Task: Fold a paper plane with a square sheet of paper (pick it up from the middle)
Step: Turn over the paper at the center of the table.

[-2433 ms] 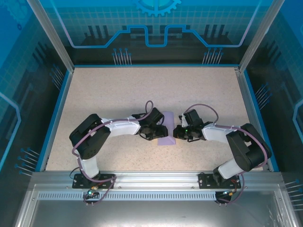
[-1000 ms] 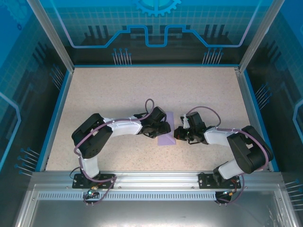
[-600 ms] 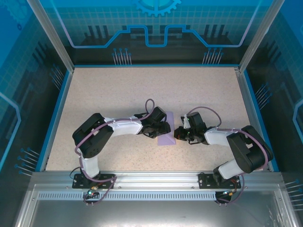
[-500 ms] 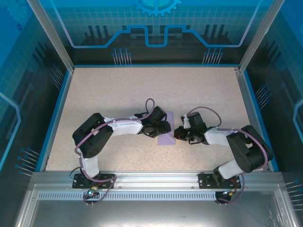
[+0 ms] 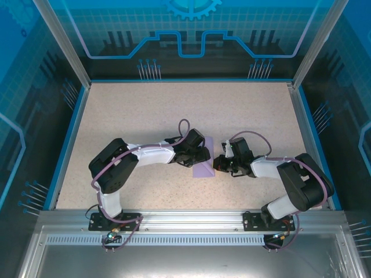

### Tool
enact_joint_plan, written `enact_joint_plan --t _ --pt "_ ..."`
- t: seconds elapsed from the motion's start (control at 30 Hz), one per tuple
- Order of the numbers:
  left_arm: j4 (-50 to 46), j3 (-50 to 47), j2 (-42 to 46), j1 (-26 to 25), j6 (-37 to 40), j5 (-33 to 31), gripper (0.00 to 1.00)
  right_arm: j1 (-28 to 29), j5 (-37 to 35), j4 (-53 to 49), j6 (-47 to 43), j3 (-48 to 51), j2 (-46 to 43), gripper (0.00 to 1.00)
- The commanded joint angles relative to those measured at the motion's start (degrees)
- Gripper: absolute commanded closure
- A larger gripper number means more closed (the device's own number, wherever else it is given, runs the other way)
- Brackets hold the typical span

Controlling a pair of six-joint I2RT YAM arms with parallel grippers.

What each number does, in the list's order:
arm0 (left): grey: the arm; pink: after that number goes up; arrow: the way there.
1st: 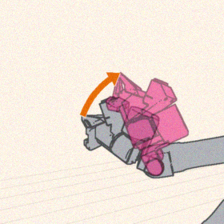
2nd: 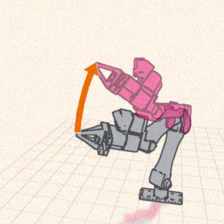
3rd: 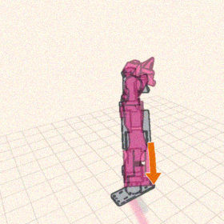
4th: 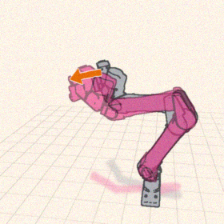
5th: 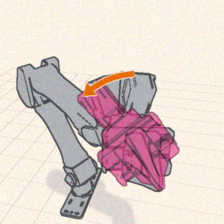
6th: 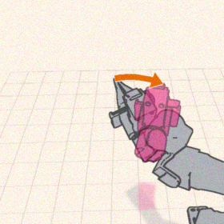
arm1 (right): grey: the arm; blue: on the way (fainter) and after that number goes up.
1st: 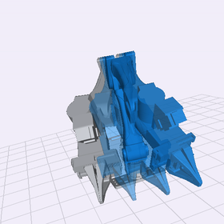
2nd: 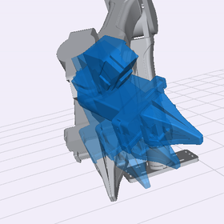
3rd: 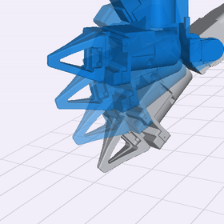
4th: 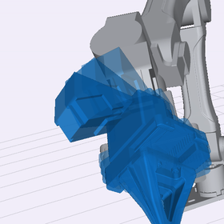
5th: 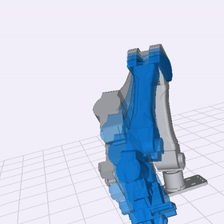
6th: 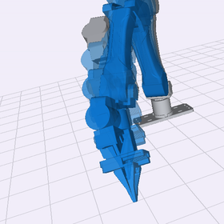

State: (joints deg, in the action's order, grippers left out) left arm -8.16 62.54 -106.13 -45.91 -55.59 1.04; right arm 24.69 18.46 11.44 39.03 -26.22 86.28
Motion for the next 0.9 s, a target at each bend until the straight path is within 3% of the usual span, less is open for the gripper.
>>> enact_joint_plan --t 0.0,0.4,0.87 --pt "2.36 0.4 2.3 0.38 -0.58 -0.99 0.45 0.16 -1.59 -5.58 0.52 2.52 3.72 1.0" --pt "4.13 -2.24 3.22 0.31 -2.62 -0.87 0.54 0.18 -1.59 -5.73 0.7 2.22 3.46 1.0" --pt "11.86 -7.81 3.48 0.23 -5.62 -3.03 0.74 0.1 -1.59 -5.64 0.99 2.33 3.02 1.0"
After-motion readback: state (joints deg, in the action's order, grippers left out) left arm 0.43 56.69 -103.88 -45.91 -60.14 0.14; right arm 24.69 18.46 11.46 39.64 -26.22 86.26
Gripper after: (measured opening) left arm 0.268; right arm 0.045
